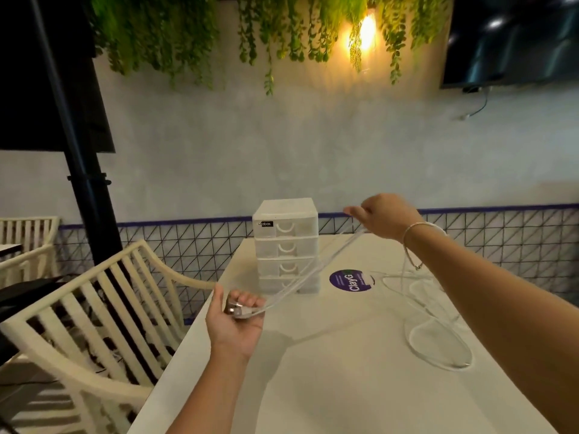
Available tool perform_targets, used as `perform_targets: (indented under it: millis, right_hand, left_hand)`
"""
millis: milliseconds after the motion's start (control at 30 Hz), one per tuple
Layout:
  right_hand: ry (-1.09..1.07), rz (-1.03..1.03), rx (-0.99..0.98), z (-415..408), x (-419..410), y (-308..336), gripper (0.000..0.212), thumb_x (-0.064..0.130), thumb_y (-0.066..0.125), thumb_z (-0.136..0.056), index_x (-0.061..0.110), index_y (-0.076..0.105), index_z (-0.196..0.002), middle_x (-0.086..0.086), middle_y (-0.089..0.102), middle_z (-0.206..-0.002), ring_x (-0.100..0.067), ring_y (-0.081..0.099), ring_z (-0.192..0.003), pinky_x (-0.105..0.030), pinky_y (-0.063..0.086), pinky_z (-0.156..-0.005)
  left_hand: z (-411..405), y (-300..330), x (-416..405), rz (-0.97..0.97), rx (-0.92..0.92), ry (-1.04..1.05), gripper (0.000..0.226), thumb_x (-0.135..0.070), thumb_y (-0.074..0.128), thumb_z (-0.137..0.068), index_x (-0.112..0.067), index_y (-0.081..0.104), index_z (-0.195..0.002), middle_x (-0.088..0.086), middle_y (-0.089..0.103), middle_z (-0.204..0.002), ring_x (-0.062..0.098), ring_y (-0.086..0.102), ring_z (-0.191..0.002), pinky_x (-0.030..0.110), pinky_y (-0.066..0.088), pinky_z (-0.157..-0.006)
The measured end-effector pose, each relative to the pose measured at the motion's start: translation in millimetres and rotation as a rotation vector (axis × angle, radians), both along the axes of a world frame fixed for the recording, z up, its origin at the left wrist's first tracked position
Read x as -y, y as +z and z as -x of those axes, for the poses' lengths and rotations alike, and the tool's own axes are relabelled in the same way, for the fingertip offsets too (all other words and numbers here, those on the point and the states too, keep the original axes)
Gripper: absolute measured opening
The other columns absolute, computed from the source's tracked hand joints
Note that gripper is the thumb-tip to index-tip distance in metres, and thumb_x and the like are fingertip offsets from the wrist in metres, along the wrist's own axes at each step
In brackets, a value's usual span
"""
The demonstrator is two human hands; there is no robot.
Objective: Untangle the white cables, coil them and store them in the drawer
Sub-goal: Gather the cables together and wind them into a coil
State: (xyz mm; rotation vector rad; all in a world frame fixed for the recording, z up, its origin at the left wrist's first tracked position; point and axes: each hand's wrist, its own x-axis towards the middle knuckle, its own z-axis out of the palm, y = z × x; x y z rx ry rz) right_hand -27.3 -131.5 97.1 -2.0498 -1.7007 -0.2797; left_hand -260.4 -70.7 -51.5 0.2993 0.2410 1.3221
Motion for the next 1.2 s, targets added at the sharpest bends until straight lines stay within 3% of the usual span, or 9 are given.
perform_targets:
  millis: [67, 133, 267, 367, 433, 667, 800, 967, 1200]
  right_hand:
    - [0.029, -0.028, 0.024, 7.1, 2.8, 19.4, 0.051, 0.044, 0.039, -0.096, 0.006, 0.052, -0.066, -0.007, 0.050, -0.064, -0.021, 0.047, -0.064, -0.029, 0.037, -0.065]
    - [0.033, -0.049, 0.075, 13.7, 5.9, 38.3, 0.050, 0.042, 0.041, -0.096, 0.012, 0.045, -0.057, -0.005, 0.045, -0.062, -0.023, 0.045, -0.067, -0.028, 0.035, -0.066]
    - [0.048, -0.046, 0.142, 26.8, 7.3, 64.4, 0.048, 0.043, 0.046, -0.094, 0.020, 0.037, -0.053, -0.003, 0.043, -0.063, -0.026, 0.045, -0.076, -0.029, 0.035, -0.068]
    - [0.077, -0.005, 0.169, 38.7, 2.9, 68.6, 0.046, 0.044, 0.047, -0.093, 0.022, 0.041, -0.053, 0.002, 0.043, -0.063, -0.025, 0.046, -0.077, -0.028, 0.036, -0.069]
    - [0.085, 0.016, 0.199, 46.4, 0.5, 68.7, 0.043, 0.045, 0.046, -0.093, 0.019, 0.047, -0.059, -0.001, 0.049, -0.073, -0.024, 0.047, -0.080, -0.028, 0.037, -0.070]
    - [0.026, 0.010, 0.327, 50.0, -0.2, 70.9, 0.036, 0.043, 0.040, -0.095, 0.017, 0.063, -0.086, -0.007, 0.061, -0.094, -0.023, 0.050, -0.083, -0.029, 0.040, -0.069]
    - [-0.020, -0.039, 0.345, 43.3, -6.3, 60.7, 0.038, 0.042, 0.040, -0.095, 0.014, 0.066, -0.096, -0.010, 0.064, -0.106, -0.029, 0.058, -0.095, -0.029, 0.039, -0.069]
    - [-0.103, -0.090, 0.286, 30.6, -2.6, 75.7, 0.035, 0.039, 0.040, -0.095, 0.014, 0.063, -0.090, -0.012, 0.062, -0.100, -0.030, 0.054, -0.085, -0.030, 0.040, -0.070]
    - [-0.126, -0.117, 0.292, 27.2, -0.9, 81.0, 0.035, 0.040, 0.042, -0.094, 0.015, 0.056, -0.075, -0.006, 0.054, -0.082, -0.026, 0.052, -0.077, -0.030, 0.040, -0.066]
  left_hand:
    - [5.9, -6.7, 7.4, -0.022, -0.088, -0.070, 0.042, -0.045, 0.065, -0.076, -0.013, 0.053, -0.051, 0.002, 0.049, -0.049, 0.021, 0.060, -0.049, 0.039, 0.052, -0.069]
    - [18.0, -6.9, 5.9, -0.093, -0.306, -0.144, 0.039, -0.045, 0.083, -0.053, -0.010, 0.065, -0.057, 0.007, 0.066, -0.063, 0.028, 0.071, -0.073, 0.047, 0.046, -0.085]
    - [23.6, 28.4, -9.2, -0.319, -1.046, -0.045, 0.021, -0.030, 0.054, -0.091, -0.013, 0.066, -0.087, 0.003, 0.072, -0.091, 0.021, 0.062, -0.101, 0.042, 0.040, -0.100]
    - [-4.6, 81.6, -2.3, -0.656, -1.216, -0.036, 0.033, -0.043, 0.058, -0.087, -0.021, 0.061, -0.111, 0.001, 0.063, -0.121, 0.017, 0.057, -0.110, 0.035, 0.043, -0.097]
    - [-33.1, 113.2, 8.5, -0.842, -1.282, -0.117, 0.040, -0.053, 0.054, -0.087, -0.028, 0.053, -0.118, -0.004, 0.057, -0.125, 0.016, 0.053, -0.115, 0.037, 0.041, -0.101]
    - [-83.6, 132.8, 29.2, -0.975, -1.216, 0.004, 0.028, -0.032, 0.035, -0.101, -0.019, 0.048, -0.123, -0.009, 0.052, -0.090, 0.005, 0.046, -0.082, 0.028, 0.036, -0.084]
    - [-79.9, 118.9, 27.3, -1.053, -1.384, 0.026, 0.017, -0.032, 0.033, -0.101, -0.022, 0.046, -0.095, -0.006, 0.045, -0.076, 0.009, 0.040, -0.067, 0.030, 0.035, -0.071]
    - [-62.2, 80.6, 20.0, -1.185, -1.864, 0.051, 0.026, -0.029, 0.026, -0.103, -0.011, 0.042, -0.114, 0.001, 0.050, -0.083, 0.015, 0.046, -0.071, 0.029, 0.037, -0.069]
    - [-51.7, 35.9, 9.3, -1.091, -1.901, -0.034, 0.019, -0.024, 0.025, -0.102, -0.023, 0.044, -0.105, 0.001, 0.057, -0.089, 0.011, 0.048, -0.064, 0.025, 0.045, -0.061]
